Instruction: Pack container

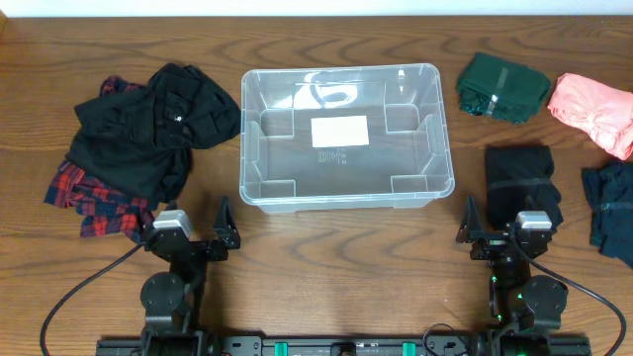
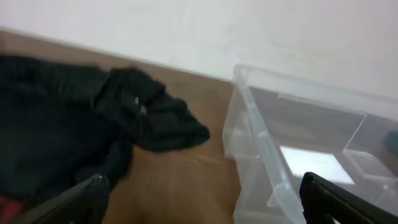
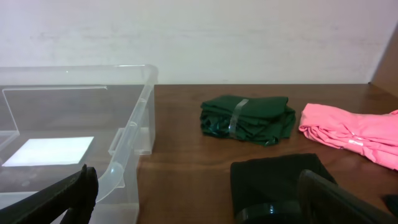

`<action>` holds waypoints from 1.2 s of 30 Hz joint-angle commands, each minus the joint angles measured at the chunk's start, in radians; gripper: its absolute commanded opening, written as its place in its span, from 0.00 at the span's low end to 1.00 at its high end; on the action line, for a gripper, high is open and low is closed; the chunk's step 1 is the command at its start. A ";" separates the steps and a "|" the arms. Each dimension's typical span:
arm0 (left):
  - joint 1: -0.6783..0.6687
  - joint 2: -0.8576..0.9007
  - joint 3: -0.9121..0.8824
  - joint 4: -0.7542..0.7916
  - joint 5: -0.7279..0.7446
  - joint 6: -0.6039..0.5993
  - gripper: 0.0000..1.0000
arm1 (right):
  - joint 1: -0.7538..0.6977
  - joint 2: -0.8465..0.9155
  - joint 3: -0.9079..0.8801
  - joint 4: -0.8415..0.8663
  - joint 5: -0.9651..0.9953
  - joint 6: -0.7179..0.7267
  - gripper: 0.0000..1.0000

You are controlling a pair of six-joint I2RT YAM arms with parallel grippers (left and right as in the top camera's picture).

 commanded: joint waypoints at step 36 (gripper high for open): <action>0.122 1.556 1.271 -0.745 -0.108 0.502 0.98 | 0.012 -0.008 -0.002 -0.005 0.006 -0.011 0.99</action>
